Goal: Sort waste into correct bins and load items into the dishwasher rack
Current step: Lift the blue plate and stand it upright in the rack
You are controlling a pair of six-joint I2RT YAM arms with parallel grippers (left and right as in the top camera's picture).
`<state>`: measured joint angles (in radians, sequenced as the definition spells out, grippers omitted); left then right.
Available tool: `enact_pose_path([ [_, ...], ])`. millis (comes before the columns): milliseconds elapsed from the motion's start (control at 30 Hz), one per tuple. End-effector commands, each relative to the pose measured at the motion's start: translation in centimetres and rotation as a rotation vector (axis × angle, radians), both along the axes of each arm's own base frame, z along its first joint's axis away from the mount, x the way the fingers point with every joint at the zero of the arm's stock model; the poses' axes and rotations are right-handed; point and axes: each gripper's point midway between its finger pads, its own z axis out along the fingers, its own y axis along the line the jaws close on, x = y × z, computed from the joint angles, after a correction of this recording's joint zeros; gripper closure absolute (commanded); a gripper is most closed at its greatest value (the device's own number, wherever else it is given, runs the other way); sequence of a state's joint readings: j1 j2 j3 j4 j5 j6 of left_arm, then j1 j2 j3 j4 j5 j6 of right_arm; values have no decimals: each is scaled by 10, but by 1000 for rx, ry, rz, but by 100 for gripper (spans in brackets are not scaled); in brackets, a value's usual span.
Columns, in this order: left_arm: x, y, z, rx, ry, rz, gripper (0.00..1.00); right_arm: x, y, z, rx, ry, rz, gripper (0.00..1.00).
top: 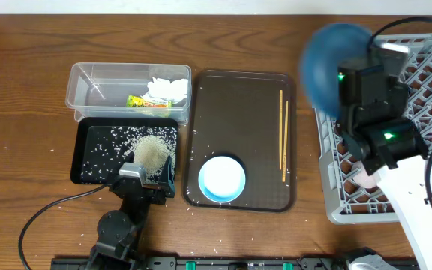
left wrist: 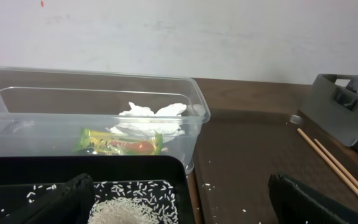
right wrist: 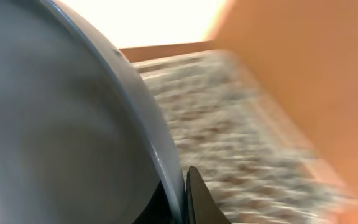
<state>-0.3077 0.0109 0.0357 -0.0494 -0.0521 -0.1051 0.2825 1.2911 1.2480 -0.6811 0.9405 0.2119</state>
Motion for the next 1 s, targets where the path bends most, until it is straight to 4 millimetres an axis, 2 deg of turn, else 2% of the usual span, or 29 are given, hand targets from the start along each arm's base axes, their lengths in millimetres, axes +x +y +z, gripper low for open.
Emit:
enact_pose_path([
  [0,1,3,-18,9,40,15,8,-32,-54,39,-315,-9,-346,99],
  [67,1,3,-18,9,40,15,8,-32,-69,42,-365,3,-428,99],
  [167,1,3,-18,9,40,15,8,-22,-89,34,-418,94,-474,99],
  [267,1,3,-18,9,40,15,8,-8,-105,19,-444,157,-509,99],
  [533,1,3,-18,9,40,15,8,32,-129,-25,-580,438,-511,99],
  [800,1,3,-18,9,40,15,8,63,-112,-71,-647,584,-413,99],
  [967,1,3,-18,9,40,15,8,73,-94,-83,-663,604,-342,99],
])
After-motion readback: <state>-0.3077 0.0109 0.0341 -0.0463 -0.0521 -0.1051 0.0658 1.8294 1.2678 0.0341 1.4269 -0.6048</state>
